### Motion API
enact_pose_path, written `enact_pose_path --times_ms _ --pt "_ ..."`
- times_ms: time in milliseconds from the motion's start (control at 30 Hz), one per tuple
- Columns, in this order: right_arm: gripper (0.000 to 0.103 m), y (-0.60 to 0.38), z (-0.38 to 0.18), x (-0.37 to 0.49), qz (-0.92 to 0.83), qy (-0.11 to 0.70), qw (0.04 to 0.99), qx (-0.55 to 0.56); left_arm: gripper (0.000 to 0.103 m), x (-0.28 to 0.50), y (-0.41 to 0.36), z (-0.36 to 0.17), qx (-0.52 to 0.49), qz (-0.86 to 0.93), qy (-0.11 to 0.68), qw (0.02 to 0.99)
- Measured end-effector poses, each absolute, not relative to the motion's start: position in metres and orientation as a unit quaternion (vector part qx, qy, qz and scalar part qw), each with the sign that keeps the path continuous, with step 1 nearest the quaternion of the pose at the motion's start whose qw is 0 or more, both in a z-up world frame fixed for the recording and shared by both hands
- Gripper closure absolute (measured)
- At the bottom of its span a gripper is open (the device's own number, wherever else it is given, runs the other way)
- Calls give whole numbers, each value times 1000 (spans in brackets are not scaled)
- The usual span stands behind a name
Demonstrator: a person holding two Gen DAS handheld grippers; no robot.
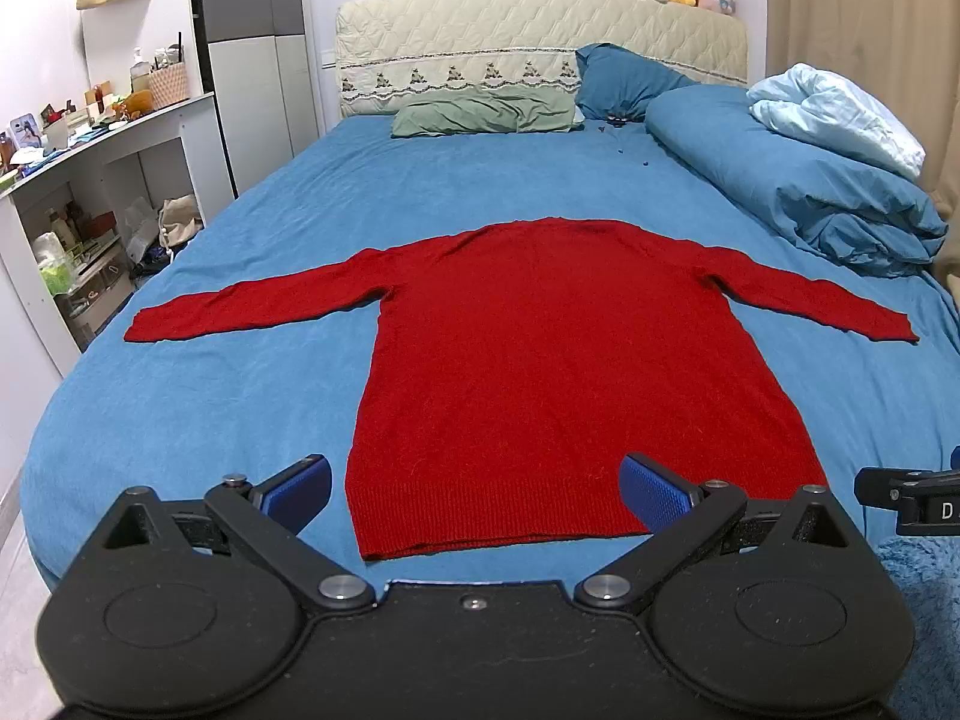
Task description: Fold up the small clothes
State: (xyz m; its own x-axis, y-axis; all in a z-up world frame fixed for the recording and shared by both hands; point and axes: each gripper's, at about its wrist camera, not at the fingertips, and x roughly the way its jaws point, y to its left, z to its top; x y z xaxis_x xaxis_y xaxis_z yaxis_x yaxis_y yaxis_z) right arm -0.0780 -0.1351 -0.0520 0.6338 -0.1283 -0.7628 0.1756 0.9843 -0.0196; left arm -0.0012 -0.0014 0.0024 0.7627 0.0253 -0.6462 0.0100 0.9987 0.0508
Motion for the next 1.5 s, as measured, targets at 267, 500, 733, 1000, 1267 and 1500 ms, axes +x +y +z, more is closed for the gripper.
enact_pose_path --times_ms 267,500,733,1000,1267,1500 --pt "0 -135 -51 -78 -84 419 904 27 0 -1 0 3 24 5 344 939" --pt "0 -135 -50 -78 -83 418 904 27 0 -1 1 3 23 4 343 939" --pt "0 -135 -50 -78 -83 418 904 27 0 -1 1 3 23 4 343 939" --pt "0 -134 -50 -78 -82 418 904 26 0 -1 1 3 23 4 343 939" --pt "0 -134 -50 -79 -82 417 905 24 0 -1 2 4 23 5 343 939" --pt "0 -134 -50 -79 -81 415 906 24 0 -1 2 6 23 8 339 941"
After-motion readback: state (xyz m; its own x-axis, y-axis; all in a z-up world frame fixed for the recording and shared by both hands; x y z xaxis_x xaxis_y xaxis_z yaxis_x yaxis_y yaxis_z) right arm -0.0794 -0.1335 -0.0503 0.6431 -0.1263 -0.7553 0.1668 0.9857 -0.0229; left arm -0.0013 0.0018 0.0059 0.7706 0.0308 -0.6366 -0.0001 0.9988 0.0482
